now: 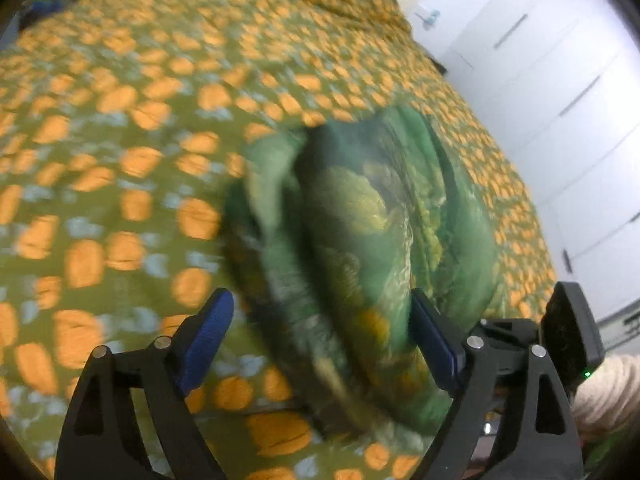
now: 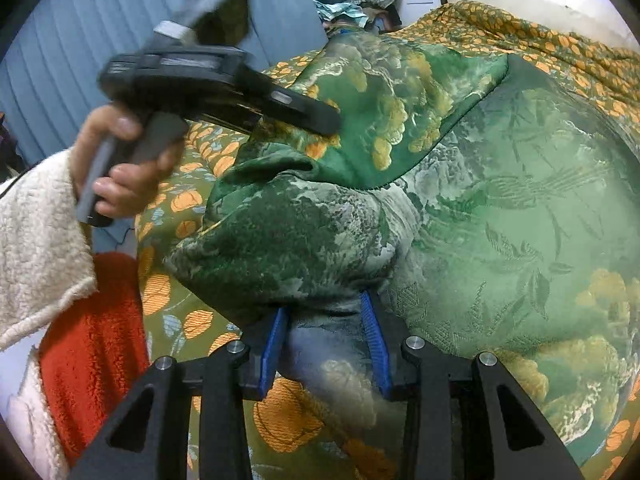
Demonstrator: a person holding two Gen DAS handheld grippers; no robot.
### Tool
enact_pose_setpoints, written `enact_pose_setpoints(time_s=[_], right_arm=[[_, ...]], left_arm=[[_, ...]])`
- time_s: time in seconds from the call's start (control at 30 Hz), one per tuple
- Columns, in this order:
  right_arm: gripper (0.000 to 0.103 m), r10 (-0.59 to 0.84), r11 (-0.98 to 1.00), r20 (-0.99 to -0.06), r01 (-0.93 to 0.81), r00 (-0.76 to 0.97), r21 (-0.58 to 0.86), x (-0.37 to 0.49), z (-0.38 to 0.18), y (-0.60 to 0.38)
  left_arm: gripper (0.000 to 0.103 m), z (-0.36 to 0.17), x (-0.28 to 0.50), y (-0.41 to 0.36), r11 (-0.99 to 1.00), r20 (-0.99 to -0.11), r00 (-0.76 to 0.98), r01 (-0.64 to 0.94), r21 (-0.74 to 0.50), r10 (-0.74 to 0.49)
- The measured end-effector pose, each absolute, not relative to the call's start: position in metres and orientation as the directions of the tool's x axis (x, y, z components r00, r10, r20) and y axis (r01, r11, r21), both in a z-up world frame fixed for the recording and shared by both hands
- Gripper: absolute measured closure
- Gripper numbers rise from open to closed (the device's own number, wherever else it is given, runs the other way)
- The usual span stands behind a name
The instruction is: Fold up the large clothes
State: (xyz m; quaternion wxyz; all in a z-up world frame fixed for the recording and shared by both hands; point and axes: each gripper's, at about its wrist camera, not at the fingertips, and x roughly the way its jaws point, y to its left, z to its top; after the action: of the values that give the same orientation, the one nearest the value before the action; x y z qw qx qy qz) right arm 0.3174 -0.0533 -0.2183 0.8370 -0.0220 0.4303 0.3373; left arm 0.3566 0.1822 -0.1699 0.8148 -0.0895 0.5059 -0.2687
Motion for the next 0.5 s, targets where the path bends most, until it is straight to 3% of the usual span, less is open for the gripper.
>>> enact_pose_setpoints(time_s=[0.17,0.23,0.27,0.3,0.33,0.5], right_arm=[[0.065,0.494,0.787,-0.74,-0.597,0.456,0.157,0.308,-0.219,-0.046],[0.065,0.484,0.789,-0.737,-0.598,0.471,0.137,0.305,-0.219,-0.047],[0.065,0.481,0.791,-0.736,-0.598,0.477,0.13,0.303,-0.218,-0.047],[0.065,0.479,0.791,-0.736,-0.598,0.478,0.126,0.302,-0.217,-0.047],[0.065,0.476,0.79,-0.737,-0.601,0.48,0.119,0.301,-0.214,-0.047],[0.066,0.515,0.8,-0.682,-0.577,0.52,0.165,0.288,-0.174,-0.065]], left_arm=[[0.015,-0.143,0.346,0.19,0.829,-0.708,0.433,0.311,-0.464,-0.558],[0.015,-0.146,0.353,0.171,0.833,-0.722,0.417,0.309,-0.459,-0.552],[0.02,-0.15,0.356,0.161,0.843,-0.741,0.406,0.306,-0.442,-0.535],[0.031,-0.157,0.362,0.149,0.871,-0.776,0.402,0.3,-0.389,-0.486],[0.067,-0.164,0.366,0.142,0.886,-0.802,0.392,0.303,-0.351,-0.451],[0.073,-0.173,0.389,0.145,0.859,-0.79,0.357,0.329,-0.392,-0.498]])
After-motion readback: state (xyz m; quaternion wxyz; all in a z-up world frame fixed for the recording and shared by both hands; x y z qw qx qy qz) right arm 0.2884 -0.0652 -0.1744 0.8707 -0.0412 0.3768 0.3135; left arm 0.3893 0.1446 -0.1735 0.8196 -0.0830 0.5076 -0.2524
